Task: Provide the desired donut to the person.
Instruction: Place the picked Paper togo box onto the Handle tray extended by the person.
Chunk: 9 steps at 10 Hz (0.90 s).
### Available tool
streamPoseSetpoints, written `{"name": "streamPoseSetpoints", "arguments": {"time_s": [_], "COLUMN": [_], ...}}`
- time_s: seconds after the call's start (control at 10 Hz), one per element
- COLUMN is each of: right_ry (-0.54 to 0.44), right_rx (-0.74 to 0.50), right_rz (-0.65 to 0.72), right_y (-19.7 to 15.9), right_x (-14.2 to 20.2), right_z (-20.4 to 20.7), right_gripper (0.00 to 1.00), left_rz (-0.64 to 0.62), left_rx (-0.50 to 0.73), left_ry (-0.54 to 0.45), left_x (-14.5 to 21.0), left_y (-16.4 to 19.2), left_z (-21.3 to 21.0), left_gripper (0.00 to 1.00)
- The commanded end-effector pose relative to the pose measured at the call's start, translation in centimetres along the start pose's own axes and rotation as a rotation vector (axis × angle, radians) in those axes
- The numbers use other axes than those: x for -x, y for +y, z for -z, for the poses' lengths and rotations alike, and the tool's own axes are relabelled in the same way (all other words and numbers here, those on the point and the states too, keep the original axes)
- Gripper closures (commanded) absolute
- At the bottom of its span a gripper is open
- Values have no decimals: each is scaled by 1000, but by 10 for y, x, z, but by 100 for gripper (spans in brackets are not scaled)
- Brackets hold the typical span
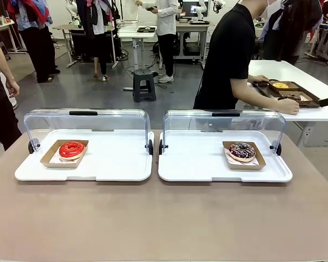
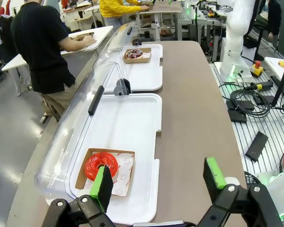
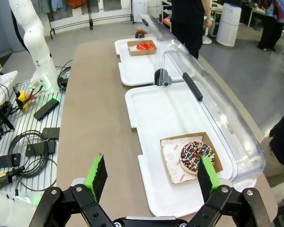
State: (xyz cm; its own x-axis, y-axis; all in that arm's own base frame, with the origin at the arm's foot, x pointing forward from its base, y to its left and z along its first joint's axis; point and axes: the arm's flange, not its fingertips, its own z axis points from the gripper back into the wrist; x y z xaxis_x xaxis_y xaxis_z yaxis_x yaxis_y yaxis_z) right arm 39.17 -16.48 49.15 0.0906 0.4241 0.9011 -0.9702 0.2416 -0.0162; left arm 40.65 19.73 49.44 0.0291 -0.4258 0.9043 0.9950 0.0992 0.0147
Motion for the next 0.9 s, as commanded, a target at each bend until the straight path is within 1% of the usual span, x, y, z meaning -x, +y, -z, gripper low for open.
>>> {"name": "streamPoseSetpoints", "arguments": {"time_s": [0.0,0.8], "right_ry": [-11,-11], "right_rx": [2,2], "right_rz": [-8,-8], "right_y": [0,0], "right_x": [0,0], "right_z": [1,1], "right_gripper": [0,0], "left_rz": [3,3], "left_rx": [-3,-3], "left_ry": [-2,-2], "left_x": [-1,-1], "left_y": [-1,-1], "left_z": [-2,-2], "left_gripper": [0,0]}}
